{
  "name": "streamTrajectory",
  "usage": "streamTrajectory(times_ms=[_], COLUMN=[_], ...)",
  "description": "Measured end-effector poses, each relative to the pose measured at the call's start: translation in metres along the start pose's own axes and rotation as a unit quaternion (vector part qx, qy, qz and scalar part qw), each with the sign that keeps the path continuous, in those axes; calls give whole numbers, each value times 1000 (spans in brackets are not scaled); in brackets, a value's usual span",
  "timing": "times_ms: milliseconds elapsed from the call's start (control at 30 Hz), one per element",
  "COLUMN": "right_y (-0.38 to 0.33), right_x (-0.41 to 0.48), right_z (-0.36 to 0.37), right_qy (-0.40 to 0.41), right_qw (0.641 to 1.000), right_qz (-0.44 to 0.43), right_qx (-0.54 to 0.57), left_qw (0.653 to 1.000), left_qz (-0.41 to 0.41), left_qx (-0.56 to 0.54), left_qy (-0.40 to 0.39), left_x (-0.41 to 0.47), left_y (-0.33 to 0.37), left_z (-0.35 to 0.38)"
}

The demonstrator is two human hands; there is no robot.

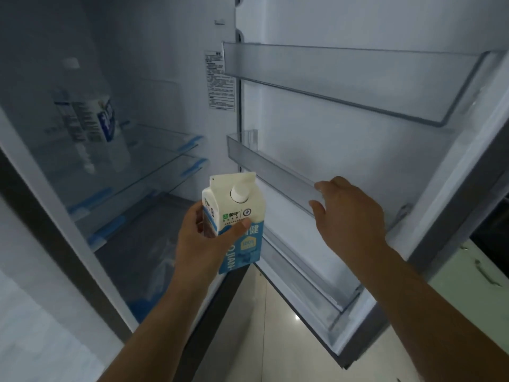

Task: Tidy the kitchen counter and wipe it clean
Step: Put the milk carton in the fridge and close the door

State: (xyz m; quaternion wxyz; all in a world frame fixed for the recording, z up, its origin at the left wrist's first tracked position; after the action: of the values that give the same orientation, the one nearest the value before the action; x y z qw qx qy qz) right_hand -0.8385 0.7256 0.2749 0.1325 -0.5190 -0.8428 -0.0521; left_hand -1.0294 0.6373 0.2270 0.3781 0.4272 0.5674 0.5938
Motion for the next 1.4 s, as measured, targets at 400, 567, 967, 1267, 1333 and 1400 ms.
streamTrajectory(times_ms=[400, 567, 967, 1267, 1333, 1400], right_y=[-25, -32, -62, -76, -73, -72], right_x=[129, 161, 224, 252, 254, 255], right_z=[44, 55, 66, 69, 71, 71], right_qy=[19, 4, -18, -79, -90, -102], right_qw=[992, 994, 983, 976, 974, 970], right_qz=[-69, -92, -130, -133, -127, -125], right_qx=[100, 60, 131, 153, 163, 181], left_qw=[999, 997, 986, 965, 961, 958], left_qz=[20, 26, 25, 67, 75, 80], left_qx=[-31, -26, 31, 80, 97, 104], left_qy=[32, 67, 162, 242, 250, 254], left_x=[103, 141, 190, 214, 225, 237], left_y=[0, 1, 7, 29, 31, 31], left_z=[-22, -47, -81, -108, -114, -117])
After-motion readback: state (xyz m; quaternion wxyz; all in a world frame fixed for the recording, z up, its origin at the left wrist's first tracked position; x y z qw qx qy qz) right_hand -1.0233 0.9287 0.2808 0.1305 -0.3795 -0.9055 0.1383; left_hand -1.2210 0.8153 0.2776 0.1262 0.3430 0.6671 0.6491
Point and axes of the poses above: each hand's wrist, its own x-axis towards the middle knuckle, its own z-axis out of the palm, y = z × x, the point moved 2 cm from there along x, towards the middle knuckle, and after that the axes turned 15 degrees about -y, right-handed, at the moved point
